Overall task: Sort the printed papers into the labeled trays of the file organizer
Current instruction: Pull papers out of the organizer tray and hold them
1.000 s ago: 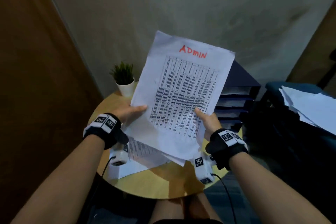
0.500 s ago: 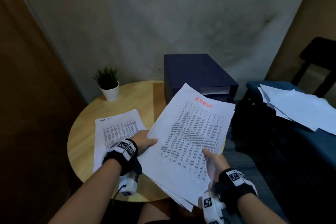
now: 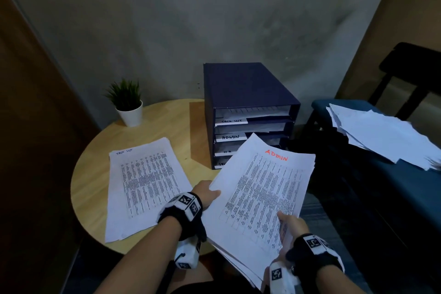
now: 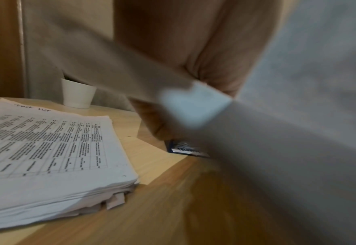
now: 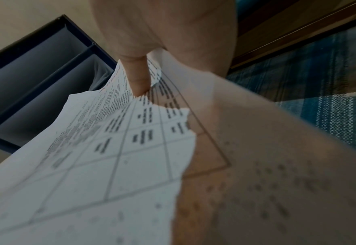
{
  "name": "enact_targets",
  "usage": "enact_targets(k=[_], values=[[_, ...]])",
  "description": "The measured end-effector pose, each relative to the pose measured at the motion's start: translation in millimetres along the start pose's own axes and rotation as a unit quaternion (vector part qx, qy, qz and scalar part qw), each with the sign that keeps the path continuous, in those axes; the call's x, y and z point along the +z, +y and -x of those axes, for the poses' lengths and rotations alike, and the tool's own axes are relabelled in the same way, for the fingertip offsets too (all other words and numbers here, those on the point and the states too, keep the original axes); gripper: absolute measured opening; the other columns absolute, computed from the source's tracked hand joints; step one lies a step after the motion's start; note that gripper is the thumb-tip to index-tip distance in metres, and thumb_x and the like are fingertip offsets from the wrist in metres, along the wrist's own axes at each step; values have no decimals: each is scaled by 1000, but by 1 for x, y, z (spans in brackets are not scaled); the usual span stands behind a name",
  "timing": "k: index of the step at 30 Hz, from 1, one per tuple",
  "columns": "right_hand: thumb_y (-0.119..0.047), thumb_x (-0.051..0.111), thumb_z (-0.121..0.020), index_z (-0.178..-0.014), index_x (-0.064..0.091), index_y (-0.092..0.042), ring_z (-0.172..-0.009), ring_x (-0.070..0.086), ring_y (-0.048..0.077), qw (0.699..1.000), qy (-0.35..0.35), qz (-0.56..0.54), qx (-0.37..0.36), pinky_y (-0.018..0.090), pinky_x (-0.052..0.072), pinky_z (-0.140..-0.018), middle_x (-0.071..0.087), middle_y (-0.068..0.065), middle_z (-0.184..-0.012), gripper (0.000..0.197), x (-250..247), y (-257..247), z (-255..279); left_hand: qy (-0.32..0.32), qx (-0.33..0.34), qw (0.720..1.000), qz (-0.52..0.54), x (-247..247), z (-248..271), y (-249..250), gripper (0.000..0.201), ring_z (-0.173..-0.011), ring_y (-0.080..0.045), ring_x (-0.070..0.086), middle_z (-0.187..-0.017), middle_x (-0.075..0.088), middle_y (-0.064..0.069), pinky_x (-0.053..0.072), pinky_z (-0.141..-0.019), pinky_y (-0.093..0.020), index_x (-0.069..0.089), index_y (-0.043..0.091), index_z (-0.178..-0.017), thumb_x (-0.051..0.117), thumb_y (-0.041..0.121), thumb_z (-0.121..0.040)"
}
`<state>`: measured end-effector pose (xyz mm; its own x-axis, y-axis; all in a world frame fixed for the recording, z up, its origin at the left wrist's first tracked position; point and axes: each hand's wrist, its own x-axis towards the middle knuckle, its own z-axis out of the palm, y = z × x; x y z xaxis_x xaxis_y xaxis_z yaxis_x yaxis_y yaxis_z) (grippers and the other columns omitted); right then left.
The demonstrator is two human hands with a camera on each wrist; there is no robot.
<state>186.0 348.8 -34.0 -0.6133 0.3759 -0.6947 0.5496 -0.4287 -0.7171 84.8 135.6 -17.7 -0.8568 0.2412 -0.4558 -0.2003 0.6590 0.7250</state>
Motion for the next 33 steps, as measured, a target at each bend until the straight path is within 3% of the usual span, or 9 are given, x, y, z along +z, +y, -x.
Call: enact_targets(k=[7,10,12,14,17,20,24,28,33], values=[[-1,46,-96,-140,33,7,-131,41,36,999,-18,-26,-15,47,28,-112,42,22,-142,47,14,-17,-5,31,27,998,56,-14,-1,4,34,-104,-26,60,-126,61,-14,43,-84,-26,55,6,-127,49,20,-97],[-6,44,-98,-112,55,2,-106,55,35,999,-41,22,-1,48,19,-117,69,19,-99,20,22,-25,-14,36,10,998,52,-24,-2,1,35,-98,-26,60,-124,61,-17,42,-80,-27,55,3,-127,49,21,-97],[-10,45,-98,-106,57,-4,-100,54,32,998,-51,44,8,46,13,-120,70,12,-83,15,30,-32,-16,34,-3,999,42,-32,-3,-2,36,-97,-28,61,-123,61,-18,42,-79,-27,55,2,-126,50,22,-97],[-16,48,-97,-117,54,-1,-113,51,32,995,-59,84,3,44,14,-120,69,16,-101,26,35,-38,-20,34,-15,998,42,-38,-3,-5,36,-93,-26,59,-123,61,-20,43,-79,-29,56,1,-125,50,23,-97],[-30,47,-97,-147,25,1,-143,23,31,993,-63,99,-12,42,18,-119,26,15,-154,62,41,-51,-31,51,-18,996,69,-43,-5,-8,35,-94,-26,58,-124,61,-19,44,-81,-31,57,2,-124,50,23,-97],[-37,47,-96,-145,26,3,-140,31,32,993,-41,105,-40,38,27,-112,28,15,-153,66,52,-73,-23,80,-13,990,111,-46,-7,-6,33,-94,-25,58,-124,61,-20,43,-81,-32,57,1,-123,50,20,-97],[-18,49,-97,-133,46,5,-126,48,35,978,15,172,-116,34,38,-101,50,19,-138,43,59,-101,-27,108,-27,982,154,-39,-14,-1,33,-111,-35,59,-125,60,-20,43,-83,-32,57,0,-124,50,18,-97],[-12,48,-94,-125,55,4,-116,56,36,957,56,230,-168,34,44,-91,58,22,-127,36,63,-118,-27,109,-36,969,217,-27,-22,4,33,-105,-34,61,-124,61,-21,44,-84,-33,56,1,-125,51,18,-96],[-23,56,-92,-121,54,3,-119,56,31,928,86,327,-157,32,46,-95,58,18,-125,40,41,-128,-38,34,-59,969,238,-9,-27,6,45,-112,-35,60,-126,61,-17,47,-99,-44,52,1,-130,54,28,-94]])
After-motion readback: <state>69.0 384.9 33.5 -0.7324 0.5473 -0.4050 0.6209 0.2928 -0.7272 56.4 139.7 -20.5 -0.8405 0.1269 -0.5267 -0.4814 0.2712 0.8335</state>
